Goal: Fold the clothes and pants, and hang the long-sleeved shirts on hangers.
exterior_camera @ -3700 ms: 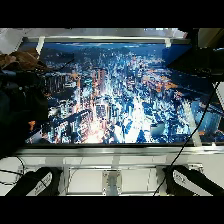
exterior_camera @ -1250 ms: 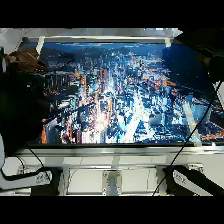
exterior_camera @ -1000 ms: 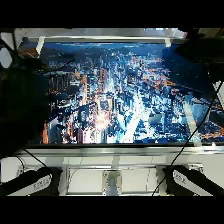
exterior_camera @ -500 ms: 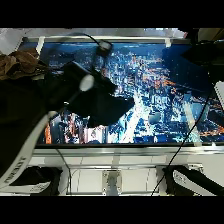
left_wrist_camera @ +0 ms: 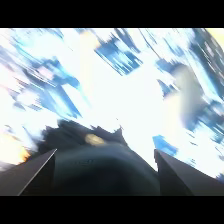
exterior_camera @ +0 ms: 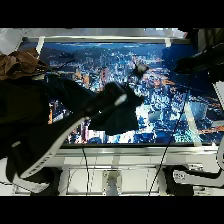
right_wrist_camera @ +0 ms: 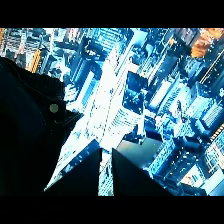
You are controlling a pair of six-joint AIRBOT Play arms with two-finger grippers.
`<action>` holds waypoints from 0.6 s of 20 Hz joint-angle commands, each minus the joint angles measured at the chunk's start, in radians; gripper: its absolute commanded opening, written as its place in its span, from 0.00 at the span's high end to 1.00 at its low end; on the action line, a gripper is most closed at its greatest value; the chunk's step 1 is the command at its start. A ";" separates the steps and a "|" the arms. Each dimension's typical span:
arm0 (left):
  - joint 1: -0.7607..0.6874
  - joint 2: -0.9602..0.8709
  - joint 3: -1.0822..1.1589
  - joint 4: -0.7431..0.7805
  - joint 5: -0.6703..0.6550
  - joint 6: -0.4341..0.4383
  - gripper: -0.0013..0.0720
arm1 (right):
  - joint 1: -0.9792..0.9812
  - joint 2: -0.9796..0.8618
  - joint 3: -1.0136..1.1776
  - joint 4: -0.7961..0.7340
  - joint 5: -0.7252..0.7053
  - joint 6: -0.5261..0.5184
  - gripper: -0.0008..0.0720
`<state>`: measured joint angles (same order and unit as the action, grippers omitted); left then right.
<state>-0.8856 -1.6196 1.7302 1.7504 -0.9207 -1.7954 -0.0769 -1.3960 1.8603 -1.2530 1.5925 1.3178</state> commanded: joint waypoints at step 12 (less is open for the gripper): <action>1.022 -0.122 0.067 -0.525 -0.222 0.000 0.04 | 0.173 -0.209 -0.175 0.122 -0.159 -0.056 0.48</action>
<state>-0.0265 -1.6684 1.7950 1.5734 -1.1839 -1.8553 0.0399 -1.5826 1.7271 -1.1072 1.5066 1.2896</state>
